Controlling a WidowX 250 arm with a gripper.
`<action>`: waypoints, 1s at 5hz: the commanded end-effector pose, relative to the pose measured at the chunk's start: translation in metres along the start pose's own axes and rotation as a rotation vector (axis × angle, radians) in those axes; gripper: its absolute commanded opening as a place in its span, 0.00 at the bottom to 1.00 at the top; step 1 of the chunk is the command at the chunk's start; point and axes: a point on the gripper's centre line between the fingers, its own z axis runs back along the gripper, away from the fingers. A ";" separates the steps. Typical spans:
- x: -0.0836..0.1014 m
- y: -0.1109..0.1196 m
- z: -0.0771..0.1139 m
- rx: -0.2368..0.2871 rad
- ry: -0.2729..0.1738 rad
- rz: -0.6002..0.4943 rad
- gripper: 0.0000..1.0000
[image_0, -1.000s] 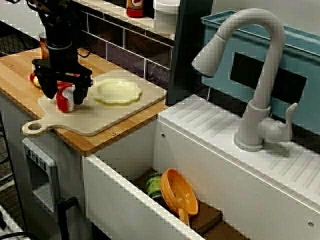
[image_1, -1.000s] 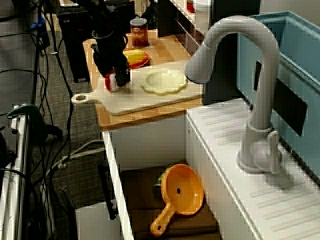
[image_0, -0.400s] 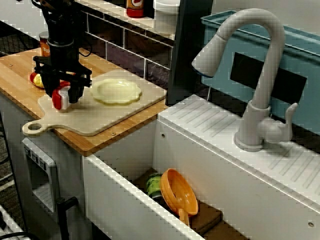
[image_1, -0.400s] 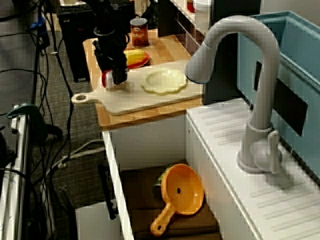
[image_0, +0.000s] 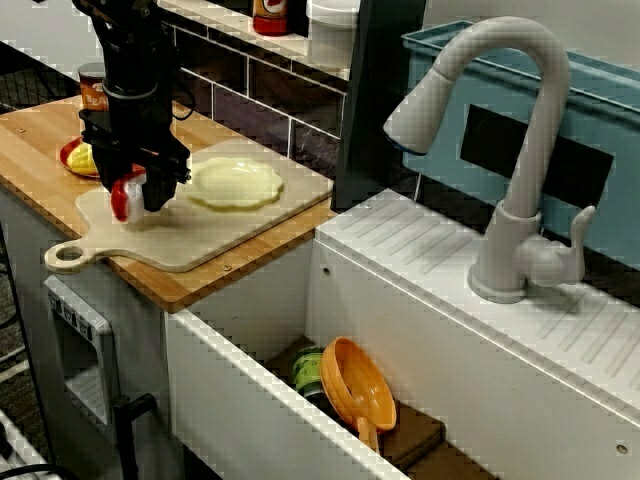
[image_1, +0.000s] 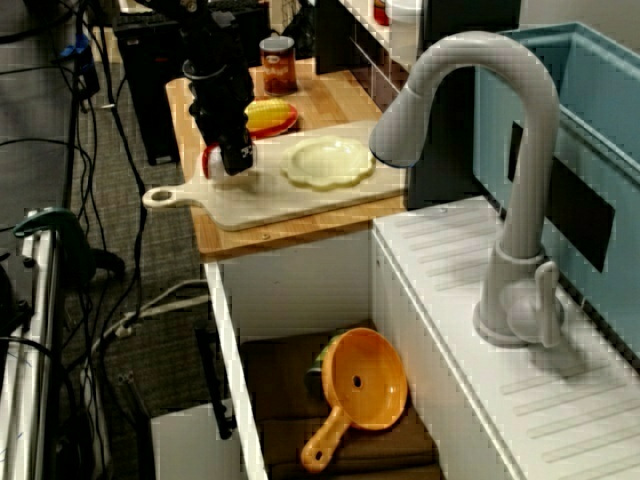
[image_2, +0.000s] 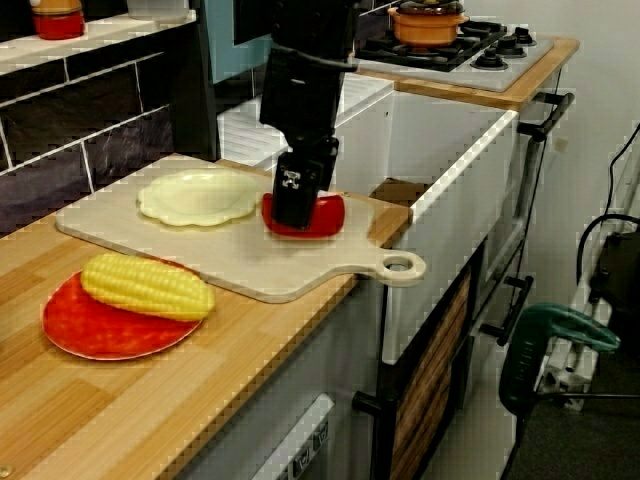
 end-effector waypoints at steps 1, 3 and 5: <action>0.019 -0.011 0.008 0.044 -0.100 -0.108 0.00; 0.031 -0.021 0.010 0.082 -0.193 -0.182 0.00; 0.040 -0.023 0.011 0.110 -0.245 -0.227 0.00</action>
